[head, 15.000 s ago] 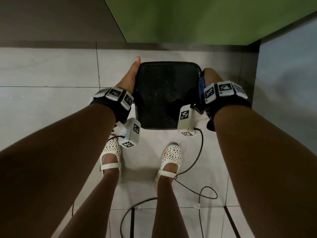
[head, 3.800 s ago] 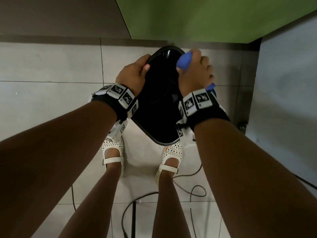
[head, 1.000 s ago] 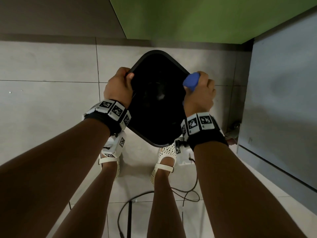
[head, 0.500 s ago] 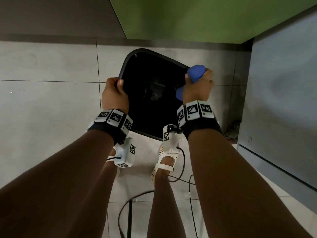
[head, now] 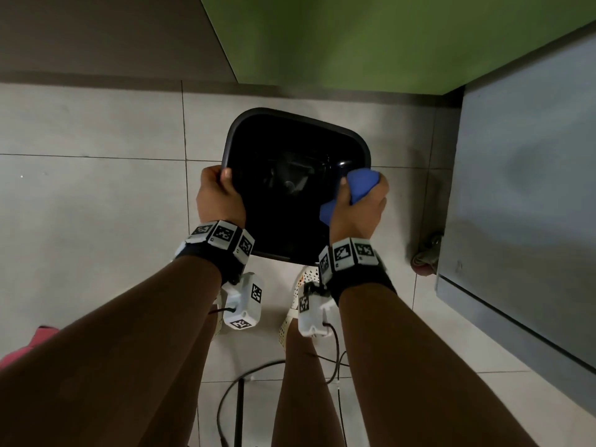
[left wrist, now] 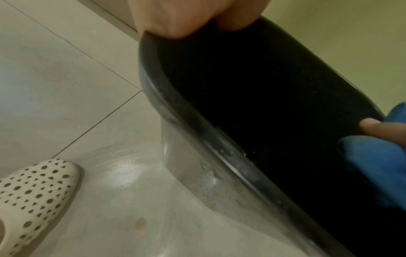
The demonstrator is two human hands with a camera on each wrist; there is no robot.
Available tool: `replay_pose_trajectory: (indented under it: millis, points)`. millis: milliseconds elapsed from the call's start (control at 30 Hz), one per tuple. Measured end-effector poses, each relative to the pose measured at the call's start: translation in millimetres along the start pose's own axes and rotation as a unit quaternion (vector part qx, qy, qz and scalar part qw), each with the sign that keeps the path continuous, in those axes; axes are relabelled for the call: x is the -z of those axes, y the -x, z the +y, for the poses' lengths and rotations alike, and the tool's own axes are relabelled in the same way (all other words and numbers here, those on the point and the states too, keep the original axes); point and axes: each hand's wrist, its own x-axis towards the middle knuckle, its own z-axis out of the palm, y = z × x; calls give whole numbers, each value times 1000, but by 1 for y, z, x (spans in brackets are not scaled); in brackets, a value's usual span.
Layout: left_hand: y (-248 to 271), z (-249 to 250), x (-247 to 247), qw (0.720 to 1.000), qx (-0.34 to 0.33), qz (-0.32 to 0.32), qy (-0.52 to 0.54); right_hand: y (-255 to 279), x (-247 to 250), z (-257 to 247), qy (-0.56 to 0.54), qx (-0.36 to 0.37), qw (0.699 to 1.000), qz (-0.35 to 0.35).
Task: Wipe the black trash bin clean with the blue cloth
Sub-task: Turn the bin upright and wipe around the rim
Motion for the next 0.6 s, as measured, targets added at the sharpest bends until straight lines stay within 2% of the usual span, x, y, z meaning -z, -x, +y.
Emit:
replay_pose_trajectory:
  millis: [133,300,467,600]
  points:
    - [3,-2,7,999,10,-36,-4,8,5,1,47,-28,998,-37]
    - [6,0,13,994,46,-96,-24,0,12,-29,220,-76,970,-70]
    - [3,11,23,986,93,-134,-37,-2,13,-58,251,-41,962,-99]
    - [6,8,51,985,42,-150,-69,0,21,-73,319,-5,934,-164]
